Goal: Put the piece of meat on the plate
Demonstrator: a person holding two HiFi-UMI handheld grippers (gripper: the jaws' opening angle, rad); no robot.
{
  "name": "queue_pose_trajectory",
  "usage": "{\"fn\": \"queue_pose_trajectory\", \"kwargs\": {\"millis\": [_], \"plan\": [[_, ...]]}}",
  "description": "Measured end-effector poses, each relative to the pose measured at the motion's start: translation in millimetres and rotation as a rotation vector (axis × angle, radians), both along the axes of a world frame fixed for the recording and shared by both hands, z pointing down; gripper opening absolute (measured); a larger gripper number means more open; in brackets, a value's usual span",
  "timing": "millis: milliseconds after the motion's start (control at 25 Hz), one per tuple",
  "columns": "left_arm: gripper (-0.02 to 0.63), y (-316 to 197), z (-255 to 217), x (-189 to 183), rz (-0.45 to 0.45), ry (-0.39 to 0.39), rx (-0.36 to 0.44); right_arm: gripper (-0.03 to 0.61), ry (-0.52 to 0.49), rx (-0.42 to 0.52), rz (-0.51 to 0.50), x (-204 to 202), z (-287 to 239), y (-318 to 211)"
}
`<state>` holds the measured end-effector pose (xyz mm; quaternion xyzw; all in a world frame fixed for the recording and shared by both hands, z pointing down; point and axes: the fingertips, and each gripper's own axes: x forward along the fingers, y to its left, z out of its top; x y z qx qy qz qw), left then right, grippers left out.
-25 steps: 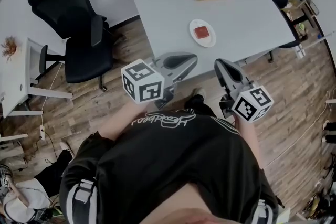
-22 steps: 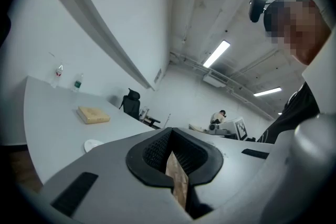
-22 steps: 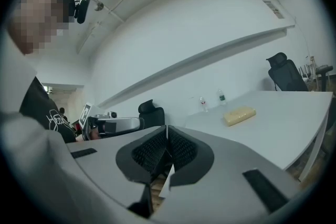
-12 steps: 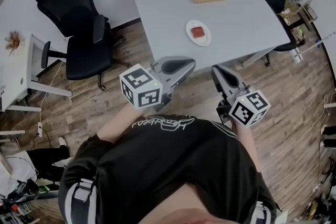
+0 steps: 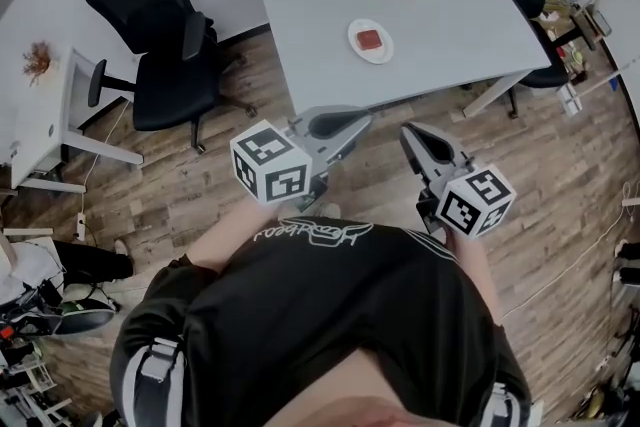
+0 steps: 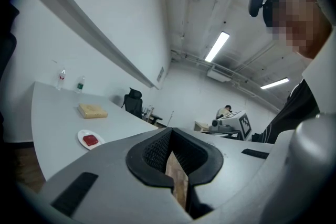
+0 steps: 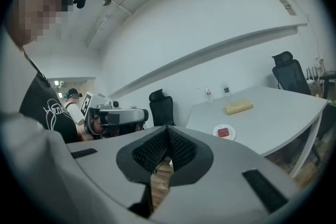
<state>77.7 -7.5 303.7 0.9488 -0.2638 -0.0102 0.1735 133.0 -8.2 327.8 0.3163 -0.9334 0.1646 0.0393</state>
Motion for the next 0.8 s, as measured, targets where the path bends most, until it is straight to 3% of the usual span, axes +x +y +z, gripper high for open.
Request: {"fn": "queue_pose_trajectory", "kwargs": {"millis": [120,320,800], "plan": [[0.008,15,-1,11,-0.002,-0.003,-0.006,0.011,-0.009,0.004,-0.003,10,1,15],[0.008,39,5,23,0.005,-0.072,-0.005,0.011,-0.024,0.011,-0.004,21,0,35],[0.008,61,19,37,0.014,-0.1,0.004,0.011,-0.055,-0.013,0.032,39,19,57]]}}
